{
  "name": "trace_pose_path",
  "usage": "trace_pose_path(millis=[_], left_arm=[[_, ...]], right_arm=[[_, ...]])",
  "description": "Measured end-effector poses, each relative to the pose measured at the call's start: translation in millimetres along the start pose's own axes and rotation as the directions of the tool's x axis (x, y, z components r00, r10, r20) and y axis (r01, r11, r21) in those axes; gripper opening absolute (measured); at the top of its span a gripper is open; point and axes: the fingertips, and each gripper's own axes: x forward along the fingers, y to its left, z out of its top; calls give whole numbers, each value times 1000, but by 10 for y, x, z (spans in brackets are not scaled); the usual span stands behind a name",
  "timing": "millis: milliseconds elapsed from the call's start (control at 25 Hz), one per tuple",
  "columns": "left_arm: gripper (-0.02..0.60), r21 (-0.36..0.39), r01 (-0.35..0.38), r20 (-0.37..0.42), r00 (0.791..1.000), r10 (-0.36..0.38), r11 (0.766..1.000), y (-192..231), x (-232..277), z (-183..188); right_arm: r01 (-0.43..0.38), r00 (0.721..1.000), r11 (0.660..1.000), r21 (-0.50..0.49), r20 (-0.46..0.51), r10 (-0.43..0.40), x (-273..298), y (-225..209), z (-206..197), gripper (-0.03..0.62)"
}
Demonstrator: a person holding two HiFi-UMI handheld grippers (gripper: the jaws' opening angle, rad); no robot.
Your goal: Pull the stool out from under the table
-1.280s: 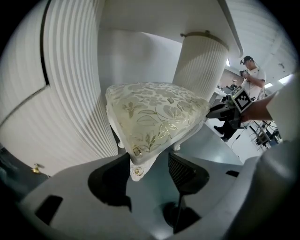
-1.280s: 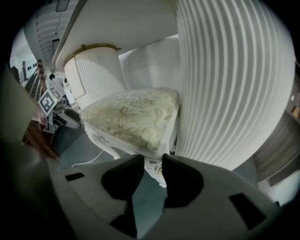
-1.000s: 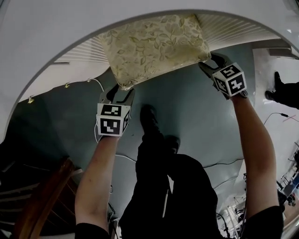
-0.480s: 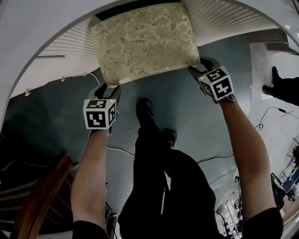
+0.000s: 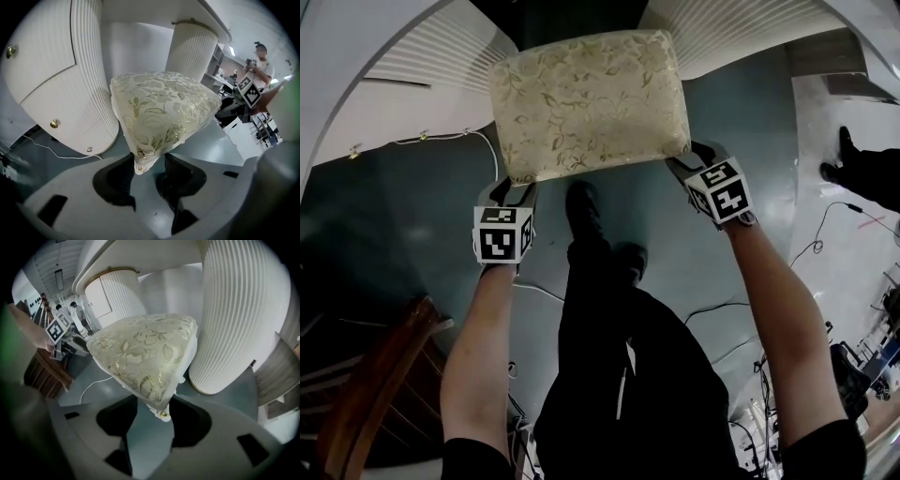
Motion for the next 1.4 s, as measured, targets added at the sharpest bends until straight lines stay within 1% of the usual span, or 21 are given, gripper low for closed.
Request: trace_pose_path(millis=[240,320,400,520,560,640,720,800,920,1080,1160,1280,1400], left_arm=[[201,-30,12,-39,999,-14,999,25,-40,28],[202,-44,18,-51,998,-20,999,-28,-74,-48],[202,-58,20,-61,998,-23,998,-148,-149,-266],[202,-71,16,-78,997,-21,997,-365,-292,-694],[202,-74,13,-88,996,-19,997,-407,-326,-793],[202,-72,8,-113,994,-16,997,-425,-359,-876],[202,-68,12,-128,992,-21,998,-407,-368,-882],[206,-80,25,-130,991,-36,996,-427,-394,-930],[209,-111,36,-114,992,-48,993,-464,-458,-989],[201,-83,44,-88,995,-51,996,-445,-568,-965],[202,-56,61,-69,996,-64,997,-450,-615,-899],[202,-13,71,-43,997,-71,997,-463,-802,-793],[202,-17,64,-12,998,-64,998,-480,-1218,-645]], right_arm=[[-17,999,999,33,-45,19,-17,37,-1,216],[-20,998,999,31,-62,22,-44,69,-61,216],[-24,997,999,27,-78,26,-114,196,-240,216],[-29,994,999,26,-101,31,-265,489,-618,216],[-31,993,999,29,-111,34,-303,569,-712,216],[-33,991,999,42,-128,39,-340,665,-808,218],[-29,990,998,56,-136,37,-350,704,-839,218],[-13,990,997,79,-136,24,-375,749,-905,218],[30,991,987,155,-131,-10,-434,799,-1016,210],[62,994,960,272,-103,-35,-529,888,-1051,212],[80,994,960,269,-93,-57,-608,879,-1031,202],[134,988,959,250,-102,-112,-849,898,-1036,201],[155,987,957,244,-75,-141,-1294,1058,-889,196]])
